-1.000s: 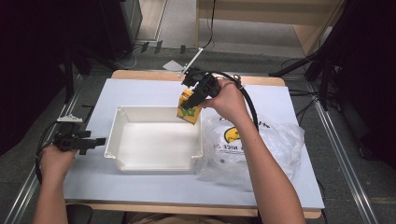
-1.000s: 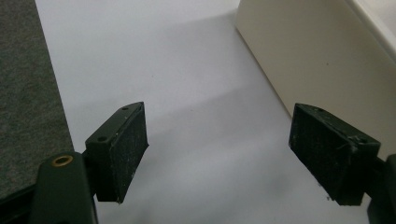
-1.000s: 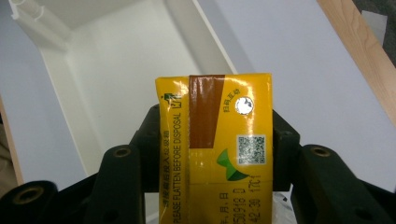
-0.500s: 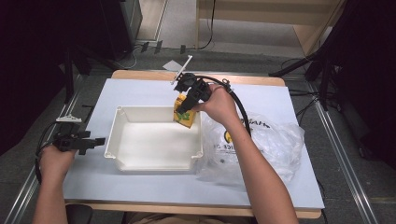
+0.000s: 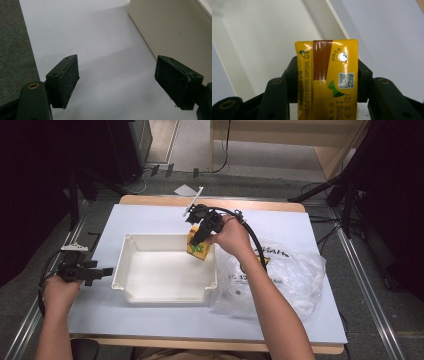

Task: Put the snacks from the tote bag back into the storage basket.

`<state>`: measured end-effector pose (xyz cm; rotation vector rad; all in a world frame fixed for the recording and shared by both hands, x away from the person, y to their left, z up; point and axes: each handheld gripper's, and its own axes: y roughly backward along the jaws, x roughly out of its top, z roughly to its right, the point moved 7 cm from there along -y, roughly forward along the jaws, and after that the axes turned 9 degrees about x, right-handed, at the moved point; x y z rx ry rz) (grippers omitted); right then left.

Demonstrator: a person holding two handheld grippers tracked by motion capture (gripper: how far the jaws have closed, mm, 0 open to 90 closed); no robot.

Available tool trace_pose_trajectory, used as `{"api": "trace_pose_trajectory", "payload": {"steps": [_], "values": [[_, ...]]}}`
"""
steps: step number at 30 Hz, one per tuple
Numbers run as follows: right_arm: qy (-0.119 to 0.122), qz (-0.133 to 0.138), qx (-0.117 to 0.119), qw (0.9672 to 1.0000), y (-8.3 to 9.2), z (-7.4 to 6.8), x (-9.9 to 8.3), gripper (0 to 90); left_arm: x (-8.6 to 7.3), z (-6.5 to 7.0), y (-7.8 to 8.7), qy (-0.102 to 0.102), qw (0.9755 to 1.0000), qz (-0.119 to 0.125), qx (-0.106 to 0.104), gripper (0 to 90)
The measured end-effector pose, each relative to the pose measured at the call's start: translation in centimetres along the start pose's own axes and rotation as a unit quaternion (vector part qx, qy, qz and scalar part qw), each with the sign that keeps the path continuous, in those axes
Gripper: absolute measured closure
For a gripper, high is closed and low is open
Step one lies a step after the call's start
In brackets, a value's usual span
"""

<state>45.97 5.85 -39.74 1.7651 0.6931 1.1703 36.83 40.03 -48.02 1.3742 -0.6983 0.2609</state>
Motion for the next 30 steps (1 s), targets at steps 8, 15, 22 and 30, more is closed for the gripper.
{"api": "trace_pose_trajectory", "payload": {"steps": [8,15,22,30], "values": [[-0.001,-0.012,-0.008,0.9999,-1.1,0.4,-0.4,53.8,-0.1,0.0,-0.2,-0.001,1.0,-0.006,0.002,20.7],[-0.005,-0.02,-0.009,0.9997,-2.2,0.7,-0.5,53.8,-0.1,-0.1,-0.2,0.0,1.0,-0.005,0.0,20.7],[-0.015,-0.033,-0.014,0.9993,-2.9,1.1,-0.6,53.7,-0.2,-0.1,-0.4,0.0,1.0,-0.007,-0.001,20.7],[-0.019,-0.042,-0.016,0.9988,-3.7,1.5,-1.1,53.6,-0.2,0.0,-0.4,-0.001,1.0,-0.007,-0.001,20.7]]}}
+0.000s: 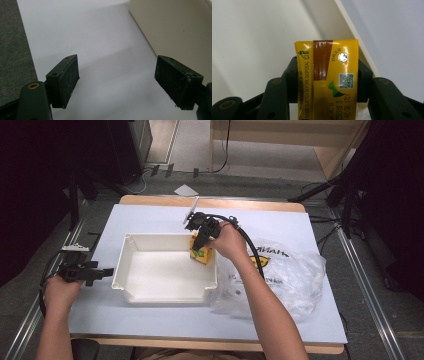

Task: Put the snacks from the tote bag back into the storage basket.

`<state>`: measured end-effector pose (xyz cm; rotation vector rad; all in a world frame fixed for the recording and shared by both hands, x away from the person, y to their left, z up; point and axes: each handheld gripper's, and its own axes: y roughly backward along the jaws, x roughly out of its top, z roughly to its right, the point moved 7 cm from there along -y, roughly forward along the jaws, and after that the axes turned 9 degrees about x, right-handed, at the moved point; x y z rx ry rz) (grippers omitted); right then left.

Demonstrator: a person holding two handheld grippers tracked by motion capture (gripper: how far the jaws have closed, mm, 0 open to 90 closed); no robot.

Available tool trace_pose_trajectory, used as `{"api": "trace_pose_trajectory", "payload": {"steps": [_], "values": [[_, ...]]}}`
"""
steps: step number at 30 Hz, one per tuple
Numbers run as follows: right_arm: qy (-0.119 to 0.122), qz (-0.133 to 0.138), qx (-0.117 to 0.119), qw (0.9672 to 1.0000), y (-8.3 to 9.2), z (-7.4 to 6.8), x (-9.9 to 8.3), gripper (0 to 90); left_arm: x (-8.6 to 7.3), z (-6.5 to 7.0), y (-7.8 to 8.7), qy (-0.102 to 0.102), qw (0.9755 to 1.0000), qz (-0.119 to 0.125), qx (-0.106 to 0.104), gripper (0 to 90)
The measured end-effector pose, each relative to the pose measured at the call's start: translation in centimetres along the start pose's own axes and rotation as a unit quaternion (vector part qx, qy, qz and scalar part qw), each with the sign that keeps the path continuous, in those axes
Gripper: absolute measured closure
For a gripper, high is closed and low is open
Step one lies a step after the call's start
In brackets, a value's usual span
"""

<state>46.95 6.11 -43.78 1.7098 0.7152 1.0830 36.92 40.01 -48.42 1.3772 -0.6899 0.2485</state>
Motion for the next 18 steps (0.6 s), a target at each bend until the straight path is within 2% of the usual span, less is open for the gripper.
{"api": "trace_pose_trajectory", "payload": {"steps": [11,14,18], "values": [[-0.012,0.025,0.011,0.9996,-0.17,0.14,-0.16,52.2,0.01,0.09,-0.05,0.0,1.0,-0.001,-0.002,20.7],[-0.031,0.033,0.026,0.9987,-0.25,-0.05,-0.17,46.8,0.01,0.13,-0.1,-0.003,1.0,-0.001,-0.002,20.7],[-0.031,0.032,0.022,0.9988,-0.25,-0.16,-0.13,44.6,0.02,0.19,-0.1,-0.003,1.0,-0.001,-0.002,20.7]]}}
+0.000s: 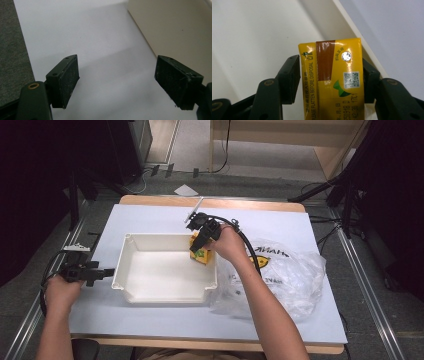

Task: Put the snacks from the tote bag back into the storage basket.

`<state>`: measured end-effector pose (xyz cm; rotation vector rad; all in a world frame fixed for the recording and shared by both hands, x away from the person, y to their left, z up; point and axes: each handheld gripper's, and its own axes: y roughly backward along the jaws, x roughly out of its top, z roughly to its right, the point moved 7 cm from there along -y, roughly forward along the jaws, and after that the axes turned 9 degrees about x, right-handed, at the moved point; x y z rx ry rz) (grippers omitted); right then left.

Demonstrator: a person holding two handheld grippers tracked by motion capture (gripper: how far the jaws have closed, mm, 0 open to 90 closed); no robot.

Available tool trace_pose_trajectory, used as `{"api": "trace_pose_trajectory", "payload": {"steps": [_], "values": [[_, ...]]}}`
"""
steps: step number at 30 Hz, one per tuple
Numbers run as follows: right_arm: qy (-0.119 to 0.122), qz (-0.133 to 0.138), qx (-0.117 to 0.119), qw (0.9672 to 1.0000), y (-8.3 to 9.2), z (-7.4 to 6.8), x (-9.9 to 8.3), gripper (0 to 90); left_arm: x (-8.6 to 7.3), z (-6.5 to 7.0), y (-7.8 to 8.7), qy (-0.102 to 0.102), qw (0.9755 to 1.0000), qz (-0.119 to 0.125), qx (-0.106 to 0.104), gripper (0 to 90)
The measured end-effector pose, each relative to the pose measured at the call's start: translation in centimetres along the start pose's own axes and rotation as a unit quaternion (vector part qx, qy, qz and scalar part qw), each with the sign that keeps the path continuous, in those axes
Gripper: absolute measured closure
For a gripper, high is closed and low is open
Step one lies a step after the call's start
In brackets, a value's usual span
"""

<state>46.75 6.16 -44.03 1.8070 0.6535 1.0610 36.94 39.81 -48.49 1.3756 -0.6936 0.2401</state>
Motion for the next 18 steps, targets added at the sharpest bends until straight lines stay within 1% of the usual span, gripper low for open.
{"api": "trace_pose_trajectory", "payload": {"steps": [2,3,4,5,6,7,13,14,16,17,18], "values": [[-0.001,-0.001,-0.002,1.0,0.1,-0.1,0.0,42.8,0.0,0.0,0.0,0.001,1.0,0.001,0.0,20.8],[0.002,0.006,-0.002,1.0,0.2,-0.2,0.1,42.5,0.0,-0.1,0.0,0.002,1.0,0.0,0.001,20.7],[-0.001,0.011,0.001,0.9999,0.4,-0.3,0.2,42.1,0.0,-0.1,0.0,0.002,1.0,0.001,0.001,20.7],[0.002,0.023,0.001,0.9997,0.9,-0.4,0.3,41.7,0.0,-0.1,0.0,0.003,1.0,0.0,0.001,20.7],[0.002,0.023,0.001,0.9997,0.9,-0.4,0.3,41.7,-0.1,-0.2,0.0,0.003,1.0,0.0,0.002,20.7],[0.002,0.028,0.001,0.9996,1.3,-0.5,0.3,41.6,-0.1,-0.2,0.1,0.003,1.0,-0.001,0.002,20.7],[0.008,0.046,-0.014,0.9988,2.5,-0.8,0.0,41.9,0.0,-0.1,0.0,0.001,1.0,-0.001,0.002,20.7],[0.006,0.05,-0.015,0.9986,2.8,-0.9,-0.1,42.0,-0.1,-0.1,0.0,0.001,1.0,0.0,0.002,20.7],[0.012,0.062,-0.017,0.9978,3.3,-1.0,-0.1,43.8,-0.1,-0.1,0.0,0.001,1.0,-0.001,0.002,20.7],[0.008,0.066,-0.017,0.9977,3.6,-1.2,-0.2,44.3,-0.1,-0.1,0.0,0.002,1.0,0.0,0.002,20.7],[0.014,0.068,-0.019,0.9974,3.9,-1.3,-0.3,46.3,-0.1,-0.1,0.0,0.002,1.0,-0.001,0.002,20.8]]}}
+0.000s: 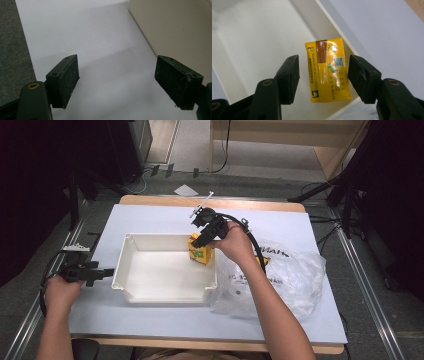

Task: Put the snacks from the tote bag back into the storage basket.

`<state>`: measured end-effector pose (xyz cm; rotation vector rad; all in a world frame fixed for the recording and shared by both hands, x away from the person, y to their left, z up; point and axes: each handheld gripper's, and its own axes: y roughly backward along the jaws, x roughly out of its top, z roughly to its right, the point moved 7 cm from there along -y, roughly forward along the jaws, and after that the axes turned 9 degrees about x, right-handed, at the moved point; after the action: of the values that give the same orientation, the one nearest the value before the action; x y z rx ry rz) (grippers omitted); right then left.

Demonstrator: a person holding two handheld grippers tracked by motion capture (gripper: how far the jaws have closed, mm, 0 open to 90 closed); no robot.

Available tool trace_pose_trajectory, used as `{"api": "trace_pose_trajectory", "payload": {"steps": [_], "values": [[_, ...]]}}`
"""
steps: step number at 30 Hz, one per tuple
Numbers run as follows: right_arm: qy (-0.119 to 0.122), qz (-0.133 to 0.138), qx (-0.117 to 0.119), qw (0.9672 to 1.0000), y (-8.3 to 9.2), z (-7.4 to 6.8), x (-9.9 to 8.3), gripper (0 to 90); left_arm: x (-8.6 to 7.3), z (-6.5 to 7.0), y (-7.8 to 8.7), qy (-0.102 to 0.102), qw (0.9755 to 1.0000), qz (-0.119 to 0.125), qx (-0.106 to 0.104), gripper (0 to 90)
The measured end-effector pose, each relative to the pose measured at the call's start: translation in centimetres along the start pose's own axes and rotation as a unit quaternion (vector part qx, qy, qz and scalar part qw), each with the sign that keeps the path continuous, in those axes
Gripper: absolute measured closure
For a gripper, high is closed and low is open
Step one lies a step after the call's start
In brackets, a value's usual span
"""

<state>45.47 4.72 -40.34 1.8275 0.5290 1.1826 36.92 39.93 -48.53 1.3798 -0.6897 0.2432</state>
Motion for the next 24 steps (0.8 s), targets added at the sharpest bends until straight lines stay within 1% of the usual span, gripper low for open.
{"api": "trace_pose_trajectory", "payload": {"steps": [1,2,3,4,6,9,11,12,14,18,21,22,23,24], "values": [[0.006,0.004,0.005,1.0,0.3,-0.1,0.0,47.1,0.0,0.0,0.0,0.001,1.0,0.0,0.001,20.7],[0.006,0.007,0.008,0.9999,0.5,-0.2,0.0,48.0,0.0,0.0,0.0,0.0,1.0,0.0,0.0,20.7],[0.004,0.008,0.006,0.9999,0.8,-0.2,-0.1,48.7,0.0,0.0,0.0,0.0,1.0,0.0,0.0,20.7],[0.003,0.009,-0.001,1.0,1.1,-0.3,-0.1,49.9,0.0,0.0,0.0,0.0,1.0,-0.001,0.0,20.7],[0.008,0.011,0.005,0.9999,1.4,-0.6,-0.2,52.2,0.0,0.0,0.0,0.0,1.0,-0.001,0.0,20.7],[0.006,0.014,0.012,0.9998,1.6,-0.9,-0.4,53.6,0.0,0.0,0.0,0.0,1.0,-0.001,0.0,20.7],[-0.002,0.019,0.017,0.9997,1.7,-0.9,-0.5,55.2,0.0,0.0,0.0,0.0,1.0,-0.001,0.0,20.7],[-0.013,0.025,0.03,0.9991,1.8,-1.0,-0.5,57.9,0.0,0.0,0.0,0.001,1.0,-0.001,0.0,20.7],[-0.016,0.032,0.041,0.9985,1.9,-1.1,-0.6,59.4,0.0,0.0,-0.1,0.001,1.0,0.0,0.0,20.8],[-0.012,0.038,0.05,0.998,1.9,-1.5,-0.9,63.9,0.0,0.0,-0.1,0.001,1.0,-0.001,0.0,20.8],[-0.015,0.041,0.058,0.9973,1.8,-1.8,-1.0,67.8,0.0,0.0,-0.1,0.0,1.0,-0.002,-0.001,20.7],[-0.015,0.043,0.065,0.9969,1.6,-1.9,-1.1,73.0,0.0,0.0,-0.1,0.0,1.0,-0.002,-0.001,20.7],[-0.017,0.043,0.066,0.9967,1.5,-1.9,-1.2,74.5,0.0,0.0,-0.1,0.0,1.0,-0.001,0.0,20.7],[-0.018,0.041,0.068,0.9966,1.4,-2.0,-1.4,78.9,0.0,0.0,-0.1,0.0,1.0,-0.001,0.0,20.7]]}}
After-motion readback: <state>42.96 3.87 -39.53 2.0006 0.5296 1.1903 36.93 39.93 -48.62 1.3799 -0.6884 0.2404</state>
